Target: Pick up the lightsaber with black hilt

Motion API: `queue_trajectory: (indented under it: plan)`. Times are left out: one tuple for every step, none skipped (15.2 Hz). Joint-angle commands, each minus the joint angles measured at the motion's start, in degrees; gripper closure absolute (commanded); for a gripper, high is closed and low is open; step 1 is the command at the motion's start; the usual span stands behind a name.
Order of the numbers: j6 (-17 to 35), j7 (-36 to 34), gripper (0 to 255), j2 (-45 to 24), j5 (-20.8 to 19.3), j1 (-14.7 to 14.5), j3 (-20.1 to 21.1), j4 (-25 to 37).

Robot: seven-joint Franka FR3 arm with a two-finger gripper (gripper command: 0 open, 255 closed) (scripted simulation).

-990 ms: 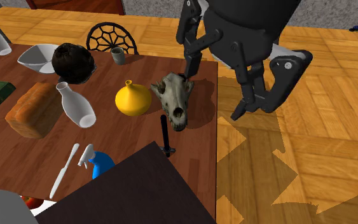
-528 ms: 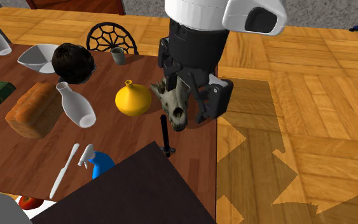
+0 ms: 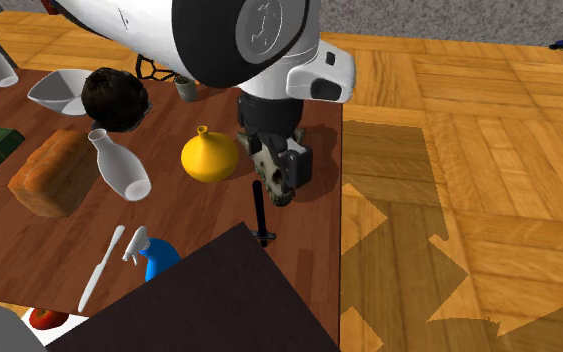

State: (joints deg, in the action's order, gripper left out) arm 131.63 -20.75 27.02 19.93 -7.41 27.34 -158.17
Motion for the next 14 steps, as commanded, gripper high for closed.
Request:
queue_trajectory:
  plan:
    - [5.31,-3.16,0,-4.33,-0.01,0.14,3.16,-0.18]
    - [7.83,-4.95,0,-6.92,-0.64,0.62,4.78,0.15]
    - [10.35,-6.96,0,-9.63,-1.67,1.26,6.43,0.57]
    - [12.83,-9.26,0,-12.45,-3.18,2.09,8.11,1.08]
    - [15.26,-11.96,0,-15.41,-5.30,3.11,9.80,1.68]
    - [17.61,-15.17,0,-18.51,-8.20,4.35,11.49,2.37]
    - [18.97,-17.45,0,-20.47,-10.44,5.12,12.40,2.83]
    - [20.04,-18.27,0,-21.59,-11.60,5.46,12.58,2.72]
    - [21.09,-19.19,0,-22.73,-12.88,5.81,12.73,2.63]
    - [22.14,-20.20,0,-23.90,-14.31,6.19,12.87,2.55]
    - [23.16,-21.34,0,-25.10,-15.91,6.56,12.95,2.49]
    - [24.17,-22.59,0,-26.33,-17.68,6.89,12.94,2.46]
    - [25.15,-23.98,0,-27.58,-19.63,7.13,12.81,2.45]
    - [26.09,-25.48,0,-28.85,-21.75,7.29,12.53,2.47]
